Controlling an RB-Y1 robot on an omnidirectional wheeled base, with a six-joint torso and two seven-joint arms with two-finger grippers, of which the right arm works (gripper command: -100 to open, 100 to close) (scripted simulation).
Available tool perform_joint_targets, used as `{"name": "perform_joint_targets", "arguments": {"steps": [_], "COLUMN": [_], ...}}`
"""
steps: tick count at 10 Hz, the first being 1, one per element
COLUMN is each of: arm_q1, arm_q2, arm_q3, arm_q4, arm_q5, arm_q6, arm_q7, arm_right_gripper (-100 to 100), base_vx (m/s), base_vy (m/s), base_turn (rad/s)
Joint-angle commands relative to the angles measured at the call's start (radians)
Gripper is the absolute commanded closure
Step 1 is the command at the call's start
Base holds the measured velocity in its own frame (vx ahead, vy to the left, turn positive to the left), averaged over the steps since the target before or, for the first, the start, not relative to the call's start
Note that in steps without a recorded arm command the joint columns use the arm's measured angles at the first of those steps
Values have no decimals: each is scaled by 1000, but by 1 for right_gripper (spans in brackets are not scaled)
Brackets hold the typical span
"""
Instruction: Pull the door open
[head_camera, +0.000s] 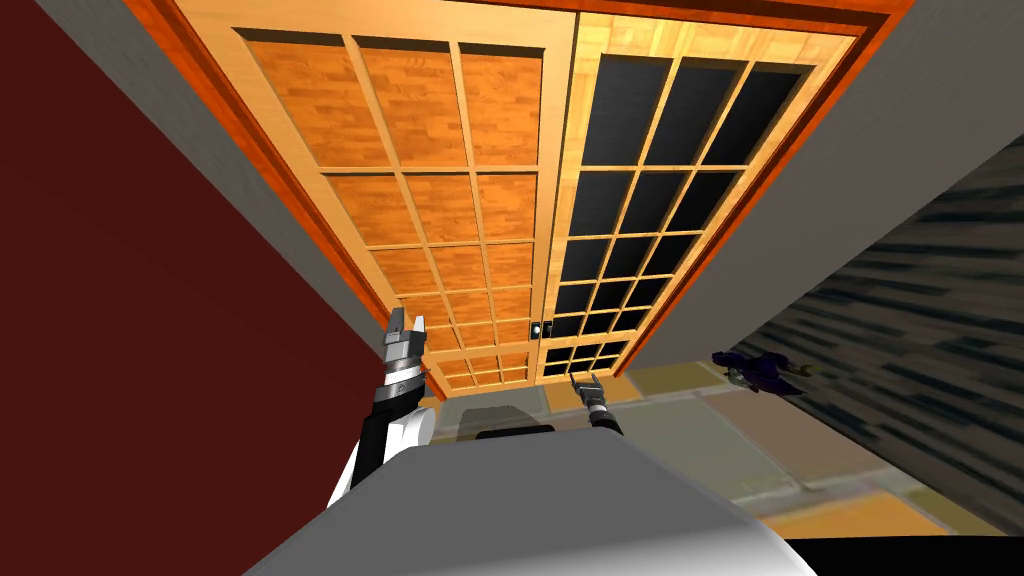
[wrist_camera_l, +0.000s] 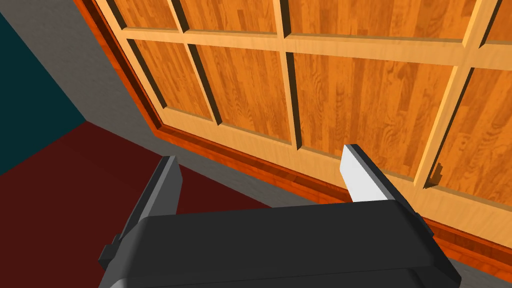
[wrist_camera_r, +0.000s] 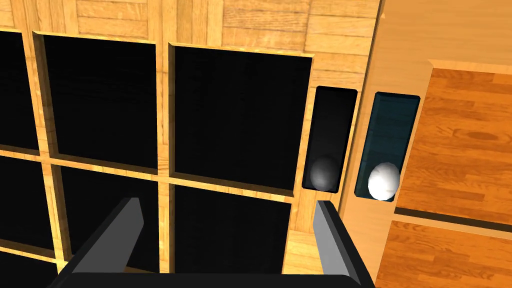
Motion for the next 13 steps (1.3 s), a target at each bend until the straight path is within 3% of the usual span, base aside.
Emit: {"name": "perform_joint_targets", "arguments": {"steps": [1, 6, 7, 9, 10, 11, 13], "arm_q1": [12, -89, -89, -124, -125, -125, -125], "arm_q2": [12, 61, 61, 77, 67, 67, 67], "arm_q3": [12, 51, 51, 65, 57, 57, 57], "arm_q4": [-42, -63, -63, -72, -51, -51, -51], "arm_q5": [4, 2, 2, 3, 0, 0, 0], "arm_q6": [15, 7, 7, 4, 0, 0, 0], "arm_q7": [-10, -2, -2, 0, 3, 3, 3], "arm_right_gripper": [-100, -100, -100, -100, -100, 100, 100], "base_vx": [131, 169, 148, 146, 78, -12, -26], "base_vy": [-48, -37, -21, -14, -6, 3, 15], "base_turn": [21, 89, 19, 72, 20, -4, 12]}}
